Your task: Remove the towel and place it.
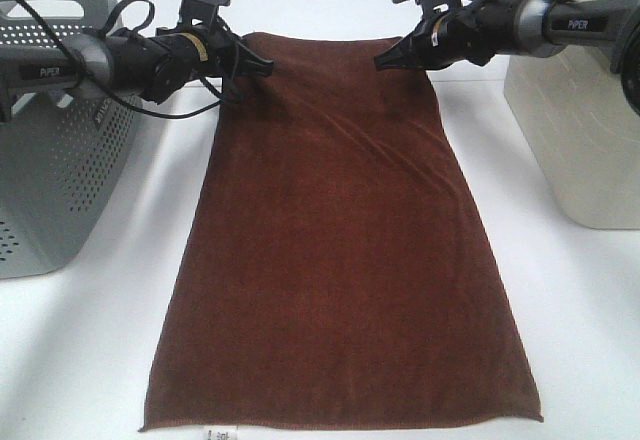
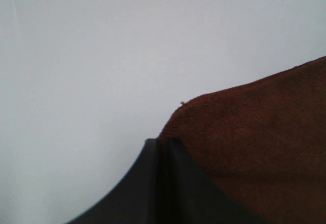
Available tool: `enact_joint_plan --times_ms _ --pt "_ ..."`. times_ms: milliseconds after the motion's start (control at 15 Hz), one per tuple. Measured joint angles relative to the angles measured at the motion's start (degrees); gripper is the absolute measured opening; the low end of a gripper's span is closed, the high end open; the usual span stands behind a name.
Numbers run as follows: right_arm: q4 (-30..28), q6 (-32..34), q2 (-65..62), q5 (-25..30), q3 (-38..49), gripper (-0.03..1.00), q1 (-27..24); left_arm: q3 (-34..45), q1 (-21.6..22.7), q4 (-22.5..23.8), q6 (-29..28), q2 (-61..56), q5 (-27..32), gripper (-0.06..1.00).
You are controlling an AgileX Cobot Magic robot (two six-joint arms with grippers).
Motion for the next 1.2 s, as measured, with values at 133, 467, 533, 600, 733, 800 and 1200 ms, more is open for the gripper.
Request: enact_joint_plan --times_ms 133,467,533,600,733,800,1200 --pt "0.0 0.0 1.3 -3.2 0.0 0.05 0.0 -2.4 0.9 0.1 0.2 2.1 -0.2 0.09" --pt "0.3 0.0 1.8 -9.2 0.0 0.15 -1.4 -3.8 1.3 0.1 0.2 2.9 -1.9 0.14" --pt "0.7 0.0 1.8 -9.3 0.0 0.16 -1.8 -3.8 1.3 0.1 0.2 3.0 -2.1 0.15" --pt "1.1 0.0 1.8 -9.3 0.0 0.16 -2.0 -3.8 1.2 0.1 0.2 3.0 -2.1 0.15" --pt "1.3 -1.3 1.8 -9.3 0.0 0.16 -2.1 -3.8 0.7 0.1 0.2 3.0 -2.3 0.16" --pt "1.3 -2.3 1.8 -9.3 0.0 0.16 -2.1 -3.8 0.7 0.1 0.2 3.0 -2.5 0.17" --pt "2.9 -4.5 3.7 -10.0 -1.7 0.16 -3.8 -3.8 0.1 0.1 -0.6 3.0 -3.1 0.18"
